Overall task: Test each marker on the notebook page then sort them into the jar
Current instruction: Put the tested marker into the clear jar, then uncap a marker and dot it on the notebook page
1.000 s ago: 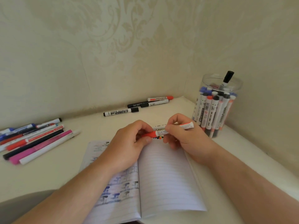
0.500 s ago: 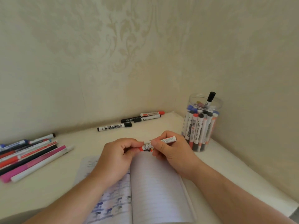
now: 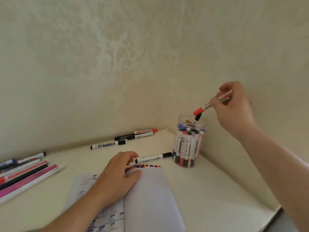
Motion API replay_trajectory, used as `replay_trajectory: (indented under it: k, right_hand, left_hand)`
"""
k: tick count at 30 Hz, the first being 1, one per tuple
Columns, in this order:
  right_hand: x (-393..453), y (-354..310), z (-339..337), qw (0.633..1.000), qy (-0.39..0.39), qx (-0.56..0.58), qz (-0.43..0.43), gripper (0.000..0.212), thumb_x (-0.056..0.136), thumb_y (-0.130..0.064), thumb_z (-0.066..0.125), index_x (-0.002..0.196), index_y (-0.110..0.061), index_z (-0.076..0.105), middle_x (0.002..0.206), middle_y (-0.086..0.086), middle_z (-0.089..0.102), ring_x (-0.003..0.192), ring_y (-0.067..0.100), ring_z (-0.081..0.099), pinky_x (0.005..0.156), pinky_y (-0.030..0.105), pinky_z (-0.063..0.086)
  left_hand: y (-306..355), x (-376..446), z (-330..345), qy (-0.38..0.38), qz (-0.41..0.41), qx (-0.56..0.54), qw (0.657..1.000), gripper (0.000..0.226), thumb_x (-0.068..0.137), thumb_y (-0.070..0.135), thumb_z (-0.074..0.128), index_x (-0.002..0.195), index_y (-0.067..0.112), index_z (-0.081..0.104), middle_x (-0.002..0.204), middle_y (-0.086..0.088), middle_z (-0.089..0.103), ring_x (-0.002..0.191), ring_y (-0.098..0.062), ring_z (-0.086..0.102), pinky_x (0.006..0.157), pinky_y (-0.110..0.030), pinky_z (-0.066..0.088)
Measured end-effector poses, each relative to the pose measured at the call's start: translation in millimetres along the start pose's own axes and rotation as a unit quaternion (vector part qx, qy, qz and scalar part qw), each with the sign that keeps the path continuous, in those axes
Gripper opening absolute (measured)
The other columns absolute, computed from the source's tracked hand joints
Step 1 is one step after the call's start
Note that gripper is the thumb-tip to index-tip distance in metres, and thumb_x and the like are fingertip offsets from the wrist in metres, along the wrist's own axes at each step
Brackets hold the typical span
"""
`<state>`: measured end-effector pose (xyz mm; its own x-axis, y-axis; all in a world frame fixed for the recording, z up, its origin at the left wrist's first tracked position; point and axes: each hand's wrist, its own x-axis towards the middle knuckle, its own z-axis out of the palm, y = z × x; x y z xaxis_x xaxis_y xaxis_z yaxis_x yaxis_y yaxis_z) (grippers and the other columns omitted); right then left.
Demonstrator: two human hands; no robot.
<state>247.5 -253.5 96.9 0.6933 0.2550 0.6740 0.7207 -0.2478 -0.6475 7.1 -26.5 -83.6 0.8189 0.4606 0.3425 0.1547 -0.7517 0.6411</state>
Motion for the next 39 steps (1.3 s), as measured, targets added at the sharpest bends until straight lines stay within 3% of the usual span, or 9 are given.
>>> replay_trajectory:
  k: [10,16,19,24,27,29,31,34,39]
  right_hand:
    - [11,6,32,0.931,-0.179,-0.274,-0.161,0.021,0.106,-0.016,0.049,0.124,-0.024,0.055,0.111,-0.005,0.064,0.109,0.020,0.053,0.085,0.044,0.054]
    - [43,3,53,0.911,-0.272,-0.310,-0.011,0.039,0.102,-0.018,0.050,0.141,-0.021,0.049,0.128,0.007,0.064,0.106,0.025,0.057,0.083,0.037,0.048]
    - [41,10,60,0.881,-0.355,-0.304,0.074,0.061,0.104,-0.058,0.044,0.153,-0.021,0.043,0.150,0.009,0.055,0.122,0.029,0.057,0.099,0.042,0.050]
    - [40,11,53,0.855,-0.444,-0.196,0.185,0.123,0.051,-0.113,0.016,0.137,-0.034,0.055,0.132,0.004,0.068,0.112,0.029,0.069,0.105,0.051,0.050]
    - [29,1,50,0.929,-0.319,-0.128,0.141,0.093,0.086,-0.093,0.019,0.142,-0.030,0.058,0.139,0.002,0.064,0.129,0.030,0.058,0.112,0.038,0.040]
    - [14,5,44,0.980,-0.141,-0.128,-0.051,0.050,0.104,-0.063,0.028,0.117,-0.034,0.068,0.111,-0.008,0.065,0.112,0.025,0.059,0.091,0.028,0.043]
    - [-21,-2,42,0.969,-0.033,-0.150,-0.193,0.036,0.102,-0.040,0.040,0.108,-0.024,0.071,0.100,-0.006,0.062,0.096,0.019,0.059,0.080,0.032,0.046]
    - [-80,-5,75,0.933,-0.194,-0.145,-0.264,0.040,0.095,-0.022,0.040,0.119,-0.019,0.072,0.113,0.000,0.066,0.096,0.021,0.064,0.078,0.036,0.054]
    - [-113,22,140,0.830,-0.441,-0.312,-0.140,0.026,0.105,-0.017,0.050,0.131,-0.013,0.052,0.132,0.007,0.046,0.103,0.029,0.060,0.080,0.043,0.053]
  left_hand:
    - [0,0,1,-0.003,-0.004,-0.002,1.000,0.033,0.095,0.042,0.063,0.114,0.060,0.043,0.114,0.030,0.050,0.116,0.006,0.046,0.099,-0.027,0.046]
    - [1,-1,1,-0.010,-0.012,0.001,1.000,0.034,0.095,0.042,0.063,0.116,0.059,0.043,0.112,0.029,0.051,0.114,0.005,0.047,0.101,-0.029,0.046]
    - [3,0,1,-0.016,-0.015,0.006,1.000,0.034,0.095,0.044,0.062,0.121,0.056,0.043,0.112,0.030,0.051,0.114,0.006,0.046,0.101,-0.028,0.045]
    - [2,2,1,-0.029,-0.016,0.017,0.999,0.035,0.097,0.049,0.057,0.130,0.053,0.044,0.121,0.033,0.047,0.121,0.005,0.041,0.107,-0.027,0.039]
    - [2,3,3,-0.031,-0.019,0.036,0.999,0.040,0.101,0.049,0.052,0.140,0.050,0.042,0.137,0.032,0.035,0.131,0.003,0.026,0.110,-0.025,0.029]
    - [3,4,3,-0.024,-0.021,0.035,0.999,0.042,0.103,0.044,0.052,0.143,0.048,0.039,0.139,0.030,0.031,0.131,0.002,0.023,0.108,-0.023,0.027]
    - [4,4,3,-0.016,-0.030,0.028,0.999,0.043,0.104,0.035,0.051,0.143,0.047,0.036,0.140,0.027,0.030,0.128,0.001,0.025,0.104,-0.021,0.027]
    - [0,6,4,0.006,-0.047,0.011,0.999,0.051,0.103,0.017,0.049,0.145,0.041,0.037,0.141,0.022,0.034,0.134,-0.005,0.031,0.110,-0.026,0.032]
    - [-1,5,4,0.026,-0.074,-0.015,0.997,0.062,0.094,0.000,0.047,0.145,0.035,0.040,0.137,0.018,0.040,0.134,-0.007,0.037,0.116,-0.033,0.034]
